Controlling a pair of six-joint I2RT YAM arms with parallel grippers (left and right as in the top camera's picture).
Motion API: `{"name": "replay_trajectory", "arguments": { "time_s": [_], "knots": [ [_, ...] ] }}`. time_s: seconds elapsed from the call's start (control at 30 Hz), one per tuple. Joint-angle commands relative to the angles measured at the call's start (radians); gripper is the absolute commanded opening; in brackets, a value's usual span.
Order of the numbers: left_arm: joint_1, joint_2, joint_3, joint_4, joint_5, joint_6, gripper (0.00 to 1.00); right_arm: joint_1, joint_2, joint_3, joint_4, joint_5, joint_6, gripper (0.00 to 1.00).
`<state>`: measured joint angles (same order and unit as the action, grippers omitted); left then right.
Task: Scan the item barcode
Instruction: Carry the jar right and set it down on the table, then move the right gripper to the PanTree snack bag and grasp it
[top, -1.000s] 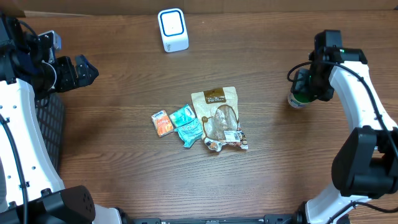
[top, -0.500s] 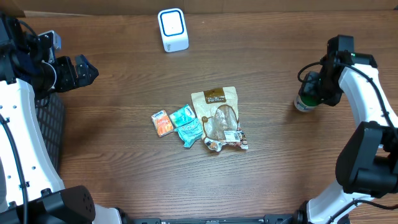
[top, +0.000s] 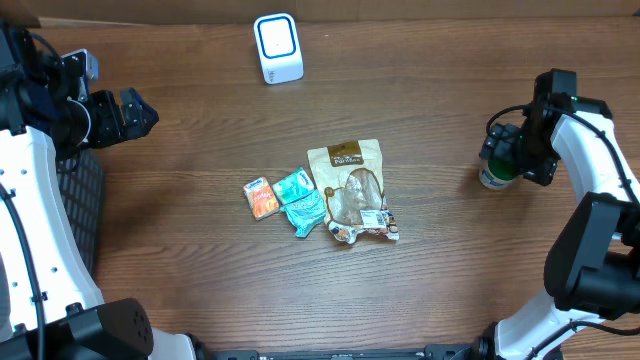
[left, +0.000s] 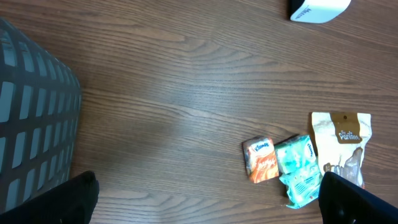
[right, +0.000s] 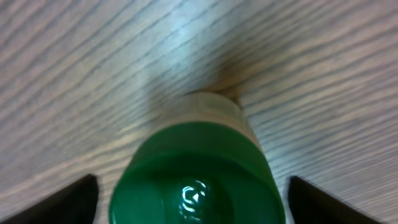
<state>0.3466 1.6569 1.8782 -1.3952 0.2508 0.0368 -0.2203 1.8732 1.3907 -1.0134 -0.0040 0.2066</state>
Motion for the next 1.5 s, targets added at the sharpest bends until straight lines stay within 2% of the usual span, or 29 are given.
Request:
{"name": "replay_trajectory", "arguments": {
  "time_s": [0.0,0.1,0.2,0.4,0.5,0.8,0.93,1.13,1.47],
  "knots": [
    [-0.005,-0.001,0.009,0.001,0.004,0.023,1.0,0.0,-0.01,0.009,0.002,-0.021,0.003,1.0],
    [-0.005,-0.001,0.009,0.001,0.004,0.023,1.0,0.0,-0.01,0.05,-0.02,-0.036,0.003,1.0],
    [-0.005,-0.001,0.009,0.001,0.004,0.023,1.0,0.008,-0.01,0.163,-0.113,-0.089,0.003,1.0],
    [-0.005,-0.001,0.009,0.001,0.004,0.023,1.0,0.065,-0.01,0.392,-0.277,-0.288,0.002,1.0],
    [-0.005,-0.001,0.009,0.001,0.004,0.023,0.99,0.118,-0.01,0.411,-0.272,-0.391,-0.043,1.0],
    [-0.009,-0.001,0.009,0.001,0.004,0.023,1.0,0.292,0.022,0.284,-0.23,-0.418,-0.055,1.0],
    [-0.008,-0.001,0.009,0.001,0.004,0.023,0.99,0.339,0.059,0.193,-0.184,-0.462,-0.055,0.94],
    [-0.007,-0.001,0.009,0.001,0.004,0.023,0.99,0.36,0.093,0.033,-0.051,-0.547,-0.055,0.8],
    [-0.007,-0.001,0.009,0.001,0.004,0.023,1.0,0.364,0.116,-0.154,0.167,-0.666,-0.054,0.77]
  ]
}}
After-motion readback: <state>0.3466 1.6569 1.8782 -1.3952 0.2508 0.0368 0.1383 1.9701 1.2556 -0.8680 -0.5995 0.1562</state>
